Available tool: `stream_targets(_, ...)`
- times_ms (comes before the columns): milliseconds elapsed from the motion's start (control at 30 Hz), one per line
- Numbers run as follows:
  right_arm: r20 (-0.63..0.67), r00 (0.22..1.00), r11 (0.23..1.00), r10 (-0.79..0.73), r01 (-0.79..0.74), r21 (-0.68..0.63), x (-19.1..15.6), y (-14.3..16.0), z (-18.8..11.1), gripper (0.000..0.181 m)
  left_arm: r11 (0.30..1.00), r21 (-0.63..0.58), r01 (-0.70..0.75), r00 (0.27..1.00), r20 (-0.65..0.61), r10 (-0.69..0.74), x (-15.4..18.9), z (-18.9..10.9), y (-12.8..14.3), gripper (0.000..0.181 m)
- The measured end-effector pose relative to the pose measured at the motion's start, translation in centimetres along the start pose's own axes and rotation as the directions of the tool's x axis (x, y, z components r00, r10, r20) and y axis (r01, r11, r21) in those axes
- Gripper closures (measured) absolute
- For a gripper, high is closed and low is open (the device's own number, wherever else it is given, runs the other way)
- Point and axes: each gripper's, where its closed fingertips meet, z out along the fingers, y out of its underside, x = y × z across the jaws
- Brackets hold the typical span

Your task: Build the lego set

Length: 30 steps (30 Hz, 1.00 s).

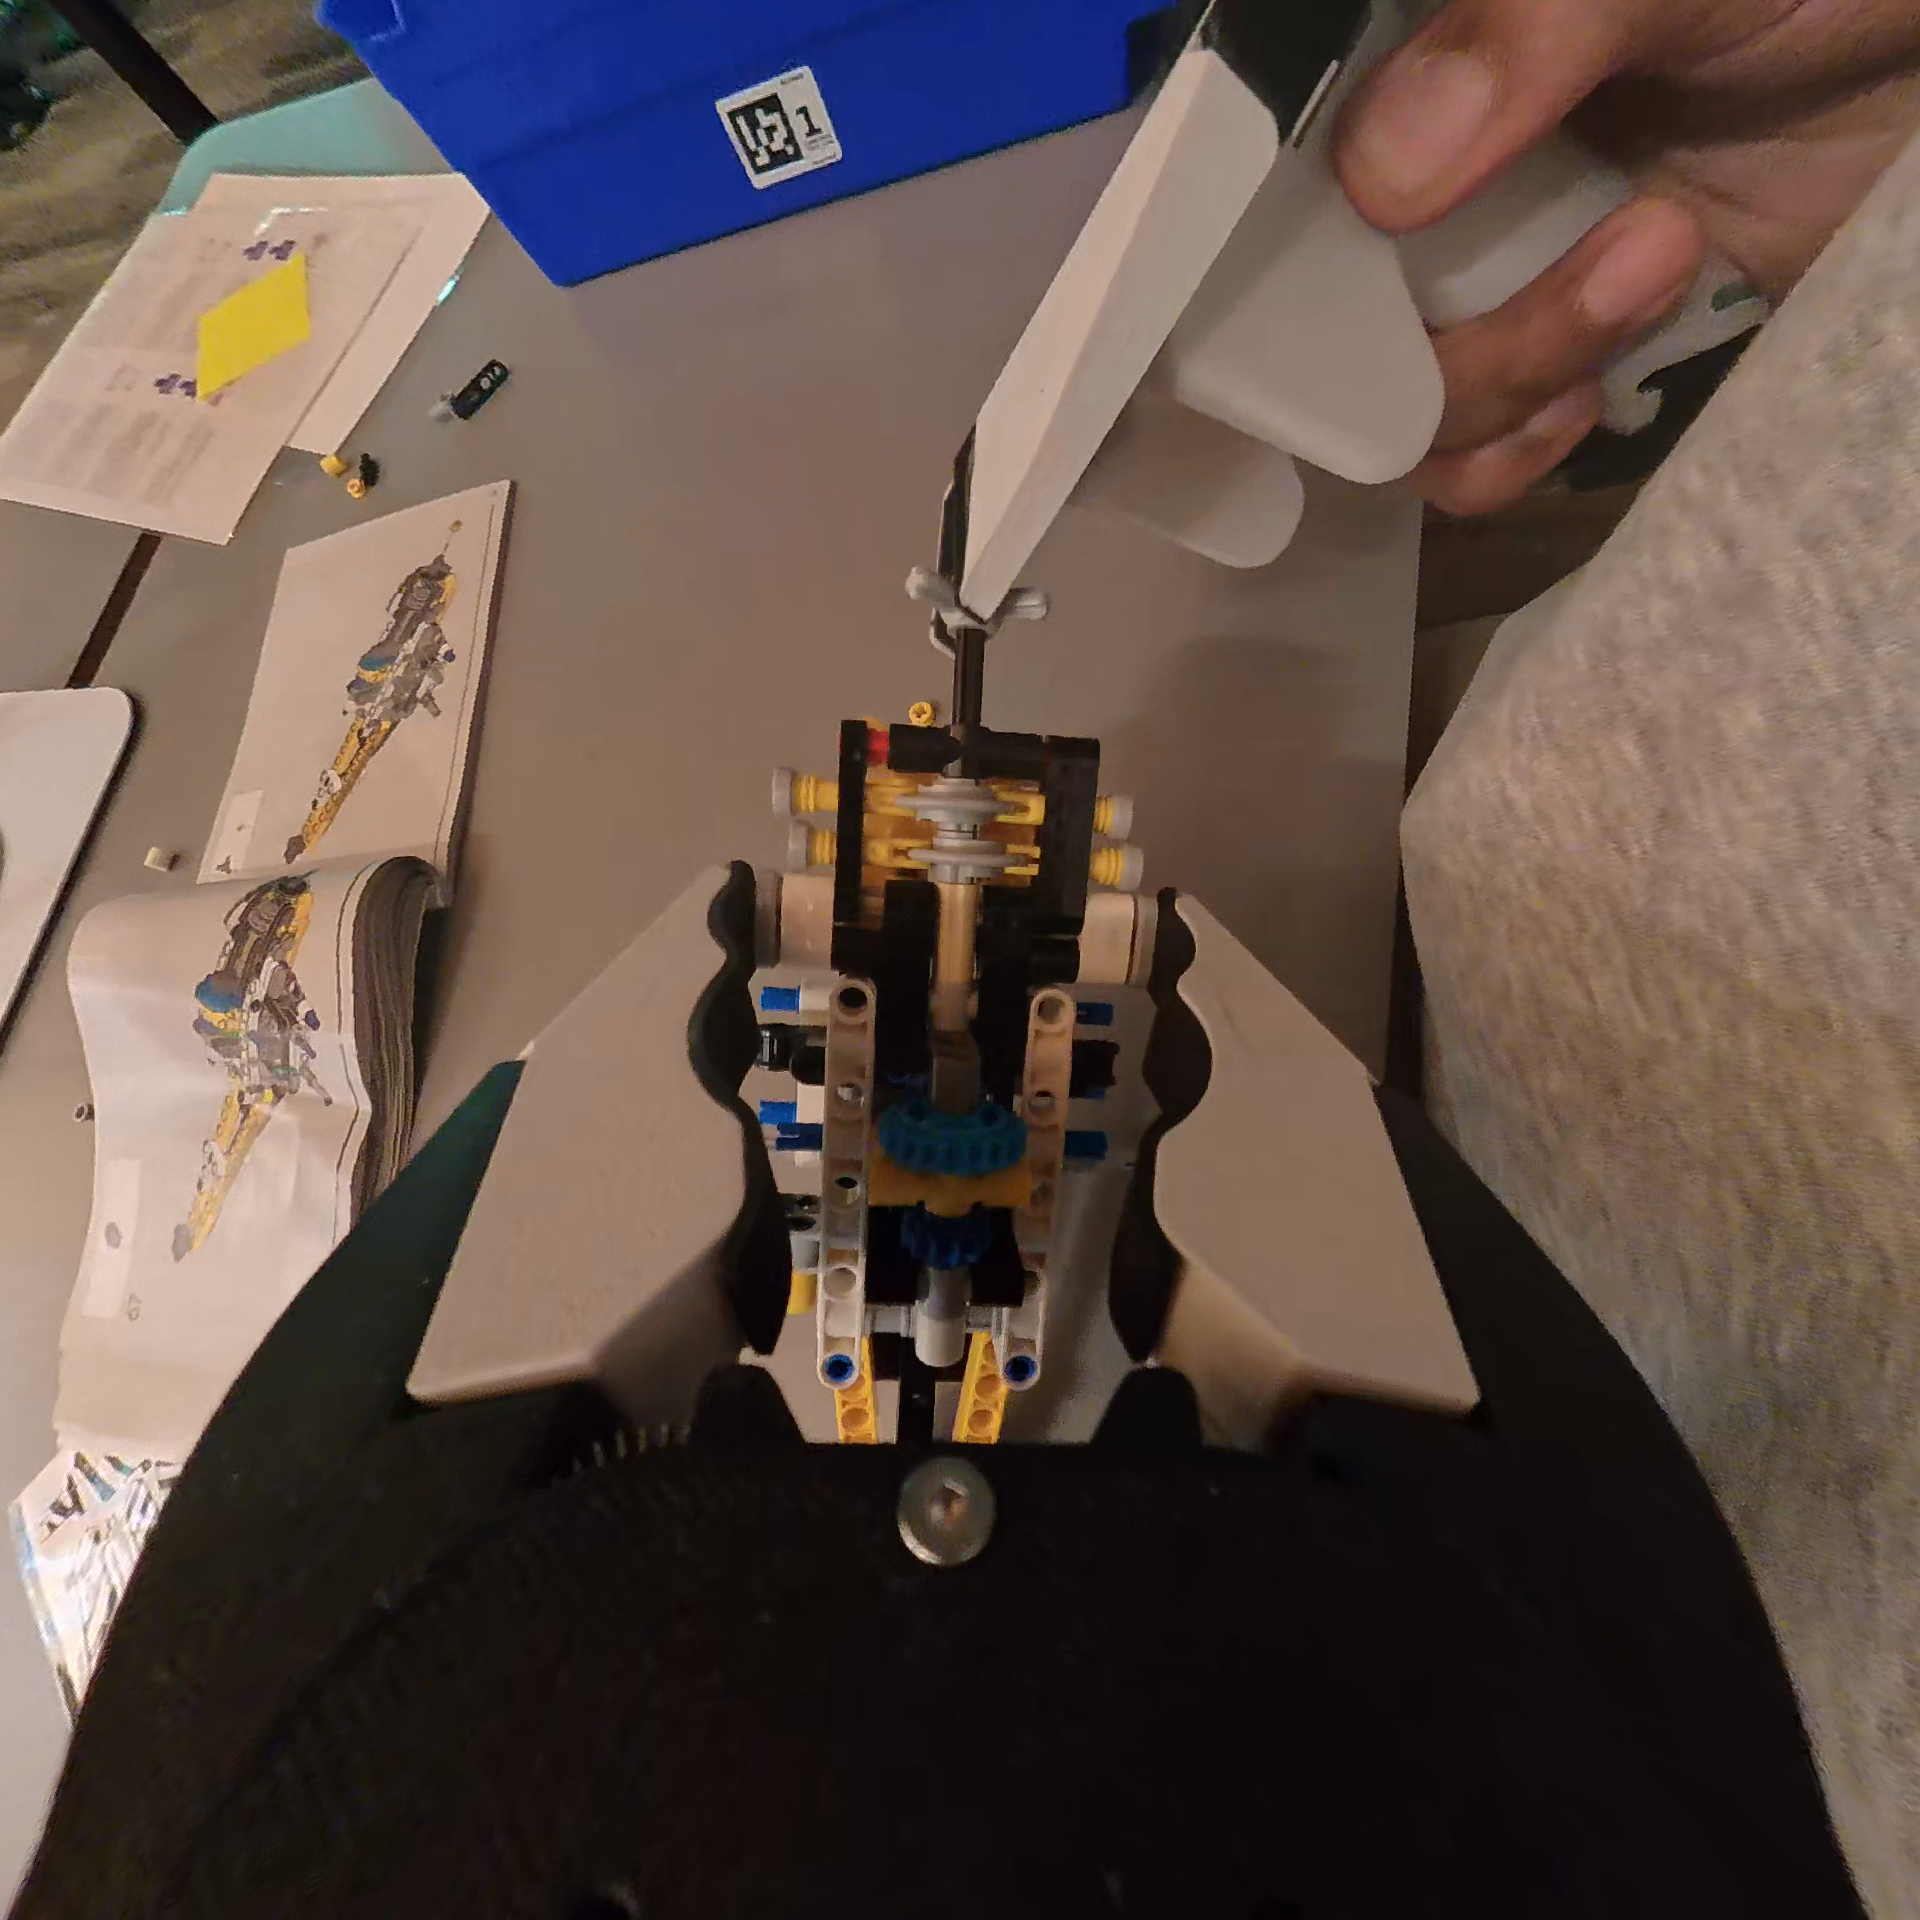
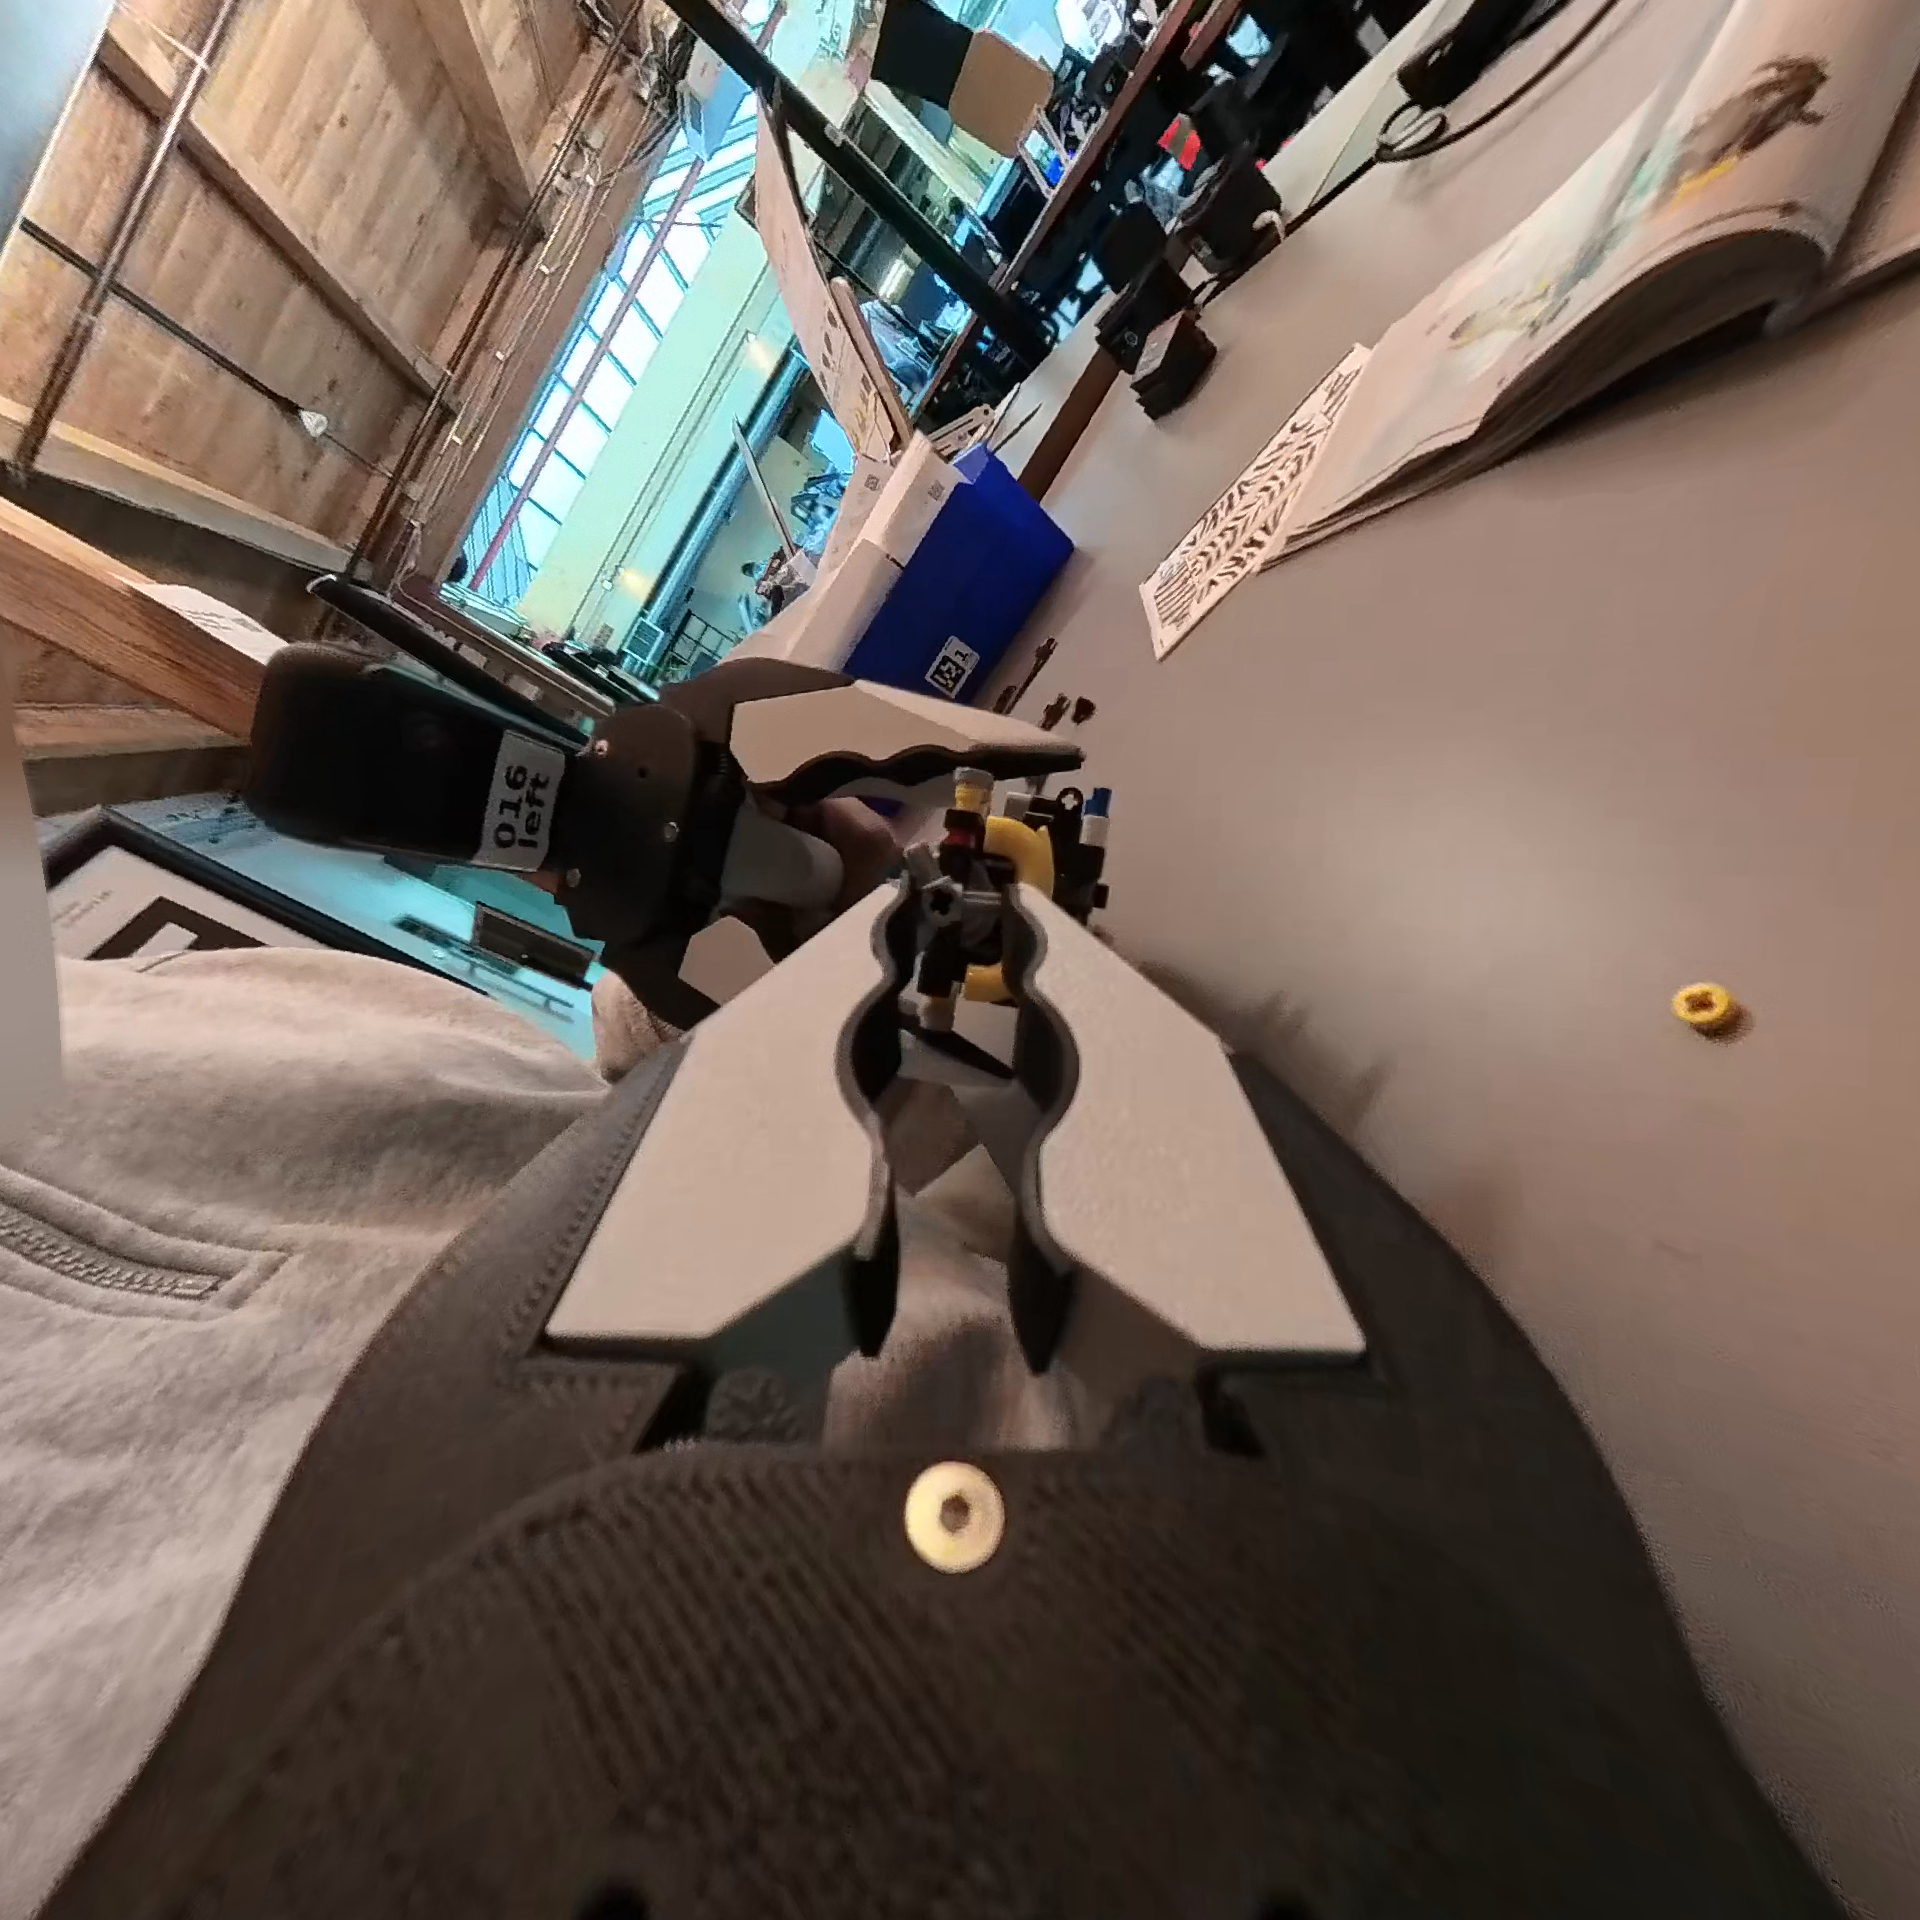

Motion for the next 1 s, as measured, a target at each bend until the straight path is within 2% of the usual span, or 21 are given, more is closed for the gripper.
stream_targets(33, 0.003, 1.0, 1.0, 0.014, -0.014, 0.0, 0.1, 0.0, 0.0, 0.167, 1.0, 0.0, 0.0, 1.0, 0.0, 0.0, 0.0, 0.1, 0.0, 0.107)
stream_targets(233, -0.011, 0.999, 0.999, 0.036, -0.036, -0.018, 0.7, 0.1, -0.1, 0.167, 1.0, -0.008, -0.01, 1.0, 0.012, 0.011, 0.1, 0.5, 0.0, 0.108)
stream_targets(433, -0.101, 0.99, 0.991, 0.098, -0.106, -0.078, 1.8, 0.8, -0.3, 0.167, 0.998, -0.05, -0.033, 0.999, 0.03, 0.034, 0.4, 1.2, 0.5, 0.108)
stream_targets(700, -0.087, 0.996, 0.978, -0.028, 0.009, -0.209, 2.1, 1.5, -0.5, 0.167, 0.996, -0.058, -0.064, 0.998, -0.003, 0.064, 1.1, 1.7, 0.5, 0.108)
stream_targets(867, -0.112, 0.994, 0.978, 0.011, -0.034, -0.208, 2.6, 1.3, -0.2, 0.167, 0.997, -0.063, -0.053, 0.998, 0.017, 0.054, 0.8, 1.9, 0.6, 0.108)
stream_targets(1000, -0.114, 0.988, 0.977, 0.105, -0.124, -0.175, 2.9, 1.4, 0.0, 0.167, 0.997, -0.063, -0.041, 0.999, 0.017, 0.042, 0.7, 2.1, 0.8, 0.108)
